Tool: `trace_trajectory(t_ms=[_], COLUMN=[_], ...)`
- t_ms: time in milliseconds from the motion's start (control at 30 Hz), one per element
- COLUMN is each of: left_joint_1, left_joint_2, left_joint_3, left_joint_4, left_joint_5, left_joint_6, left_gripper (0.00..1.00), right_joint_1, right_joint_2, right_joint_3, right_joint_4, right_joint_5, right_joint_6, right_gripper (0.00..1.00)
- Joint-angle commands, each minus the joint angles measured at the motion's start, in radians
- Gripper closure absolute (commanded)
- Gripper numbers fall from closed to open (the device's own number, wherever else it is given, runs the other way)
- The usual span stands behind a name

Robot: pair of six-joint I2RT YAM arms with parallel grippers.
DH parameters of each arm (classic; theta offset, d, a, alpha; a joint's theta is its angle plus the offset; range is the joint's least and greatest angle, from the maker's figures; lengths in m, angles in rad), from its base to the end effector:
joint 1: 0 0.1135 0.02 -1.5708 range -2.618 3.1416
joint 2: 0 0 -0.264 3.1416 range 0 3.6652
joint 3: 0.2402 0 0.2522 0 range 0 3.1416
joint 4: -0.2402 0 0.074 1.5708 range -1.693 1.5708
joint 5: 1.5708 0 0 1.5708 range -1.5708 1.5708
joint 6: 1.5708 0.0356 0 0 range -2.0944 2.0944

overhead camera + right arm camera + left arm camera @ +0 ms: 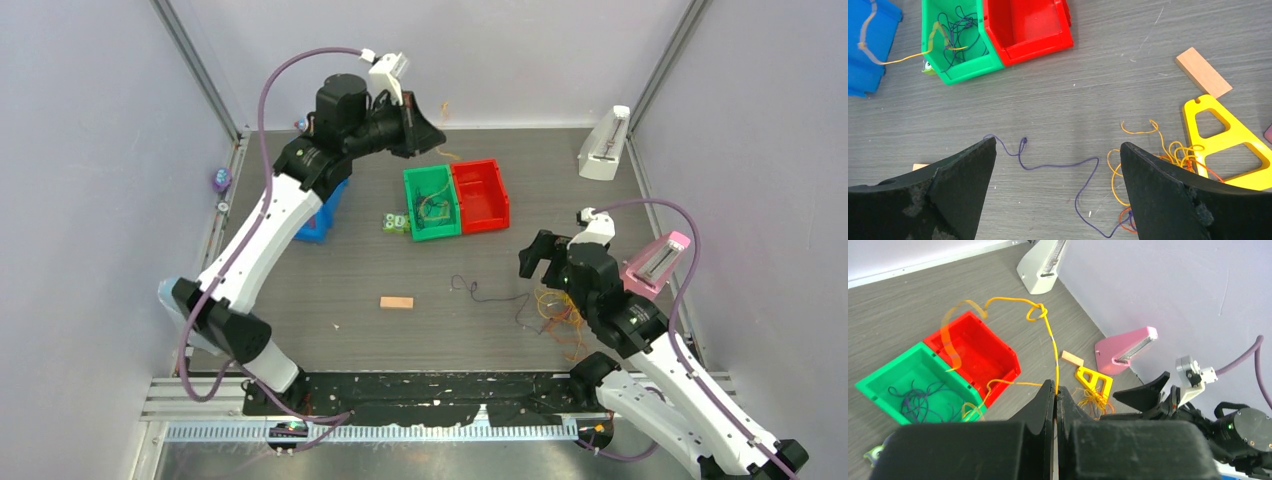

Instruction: Untangle the cables

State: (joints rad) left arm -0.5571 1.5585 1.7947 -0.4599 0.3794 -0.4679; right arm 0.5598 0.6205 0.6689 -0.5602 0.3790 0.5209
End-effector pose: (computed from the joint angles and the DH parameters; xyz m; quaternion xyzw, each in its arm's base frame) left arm 0.2861 -0.1937 0.4694 0.1517 0.7616 -0.4288 0.4616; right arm 0.1259 0.0634 0.2863 0.0786 0.8493 0.1158 0.5090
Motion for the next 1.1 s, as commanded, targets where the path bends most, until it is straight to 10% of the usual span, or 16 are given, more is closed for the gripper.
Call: trace_trajectory(t_ms=[0, 467, 1067], left_joint_1=[-0.005, -0.006, -0.068], left_joint_2=[0.091, 0.535, 0.541], left_joint_3=[0.184, 0.565, 0.132], left_joint_4=[0.068, 0.232, 0.153], left_joint_5=[0.029, 0.060, -0.112], left_joint_6=[-0.050, -0.218, -0.129], left_gripper=[1.00, 1.00, 1.00], right_joint_1=[-0.003, -0.003, -0.014], right_joint_2=[0.017, 0.012, -0.029], right_joint_3=[0.062, 0.106, 0.066], right_joint_4=[0.073, 0.160, 0.166], right_joint_5=[0.043, 0.155, 0.164], right_joint_6=[-0.038, -0.122, -0.116], right_gripper=[0.00, 0.00, 0.00])
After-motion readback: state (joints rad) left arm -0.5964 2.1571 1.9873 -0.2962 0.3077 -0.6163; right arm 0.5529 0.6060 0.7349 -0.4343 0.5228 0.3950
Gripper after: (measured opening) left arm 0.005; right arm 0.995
